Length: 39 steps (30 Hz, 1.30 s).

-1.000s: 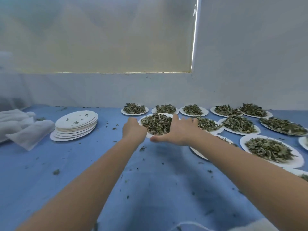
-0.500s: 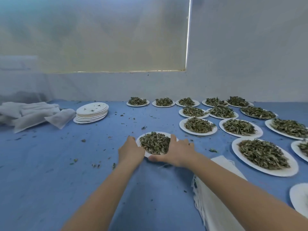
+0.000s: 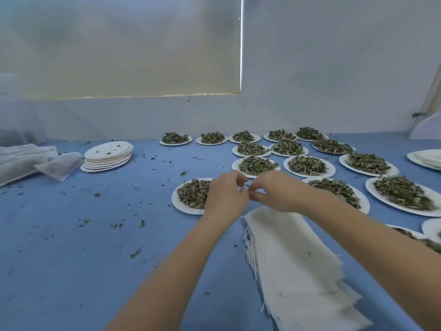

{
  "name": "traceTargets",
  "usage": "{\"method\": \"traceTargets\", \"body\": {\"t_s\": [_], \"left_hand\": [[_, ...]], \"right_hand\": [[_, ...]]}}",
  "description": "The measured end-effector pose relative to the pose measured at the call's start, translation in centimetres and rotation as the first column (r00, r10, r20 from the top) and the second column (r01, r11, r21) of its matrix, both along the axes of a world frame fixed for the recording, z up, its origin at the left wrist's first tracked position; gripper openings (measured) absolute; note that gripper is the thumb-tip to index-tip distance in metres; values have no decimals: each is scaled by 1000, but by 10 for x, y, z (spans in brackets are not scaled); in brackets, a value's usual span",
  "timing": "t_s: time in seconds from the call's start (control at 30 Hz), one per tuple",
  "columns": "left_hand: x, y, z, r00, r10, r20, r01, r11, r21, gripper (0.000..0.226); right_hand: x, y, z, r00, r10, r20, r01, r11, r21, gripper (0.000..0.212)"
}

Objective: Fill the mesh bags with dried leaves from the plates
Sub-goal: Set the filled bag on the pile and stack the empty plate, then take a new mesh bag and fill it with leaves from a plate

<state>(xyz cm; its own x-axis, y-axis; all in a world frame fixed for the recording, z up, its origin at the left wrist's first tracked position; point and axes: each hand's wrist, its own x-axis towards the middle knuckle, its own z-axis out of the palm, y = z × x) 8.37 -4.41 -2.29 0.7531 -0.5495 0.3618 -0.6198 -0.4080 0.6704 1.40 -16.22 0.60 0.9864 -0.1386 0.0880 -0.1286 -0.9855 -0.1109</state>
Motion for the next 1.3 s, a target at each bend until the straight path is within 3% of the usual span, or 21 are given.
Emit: {"method": "traceTargets", "body": {"t_s": [0.1, 0.2, 0.33, 0.43, 0.57, 0.7, 0.87, 0.93, 1.1, 1.3], "left_hand": [[-17, -18, 2, 994, -105, -4, 104, 970, 219, 30], [-22, -24, 2, 992, -116, -41, 123, 901, 415, 34], [-23, -23, 0, 990, -98, -102, 136, 866, 481, 29], [-27, -18, -2, 990, -94, -107, 128, 919, 373, 19], [-26, -12, 2, 982, -115, -151, 127, 989, 71, 7], [-27, -5, 16, 936, -182, -300, 122, 970, -209, 9], [-21, 6, 32, 889, -188, -417, 7, 917, -399, 23], [-15, 10, 37, 930, -127, -345, -29, 910, -414, 24], [3, 25, 40, 991, 5, -134, -57, 920, -389, 23], [27, 40, 41, 992, 114, -51, -125, 930, -346, 17]], "right_hand": [[-22, -17, -6, 997, 4, -81, -7, 999, -43, 28], [-34, -26, -13, 983, 28, -184, -26, 1000, 15, 31], [-38, -30, -15, 991, 8, -132, 2, 997, 77, 33], [-39, -34, -11, 1000, 11, 6, -12, 989, 145, 21], [-42, -39, 0, 980, -46, 193, -22, 942, 336, 18], [-42, -37, 10, 947, -72, 312, -68, 908, 414, 18], [-33, -26, 27, 917, -62, 394, -134, 883, 451, 8], [-27, -19, 30, 917, -29, 397, -140, 910, 390, 1], [-4, 8, 33, 885, 15, 465, -142, 961, 238, 19], [30, 25, 39, 904, 5, 427, -171, 920, 354, 25]]}}
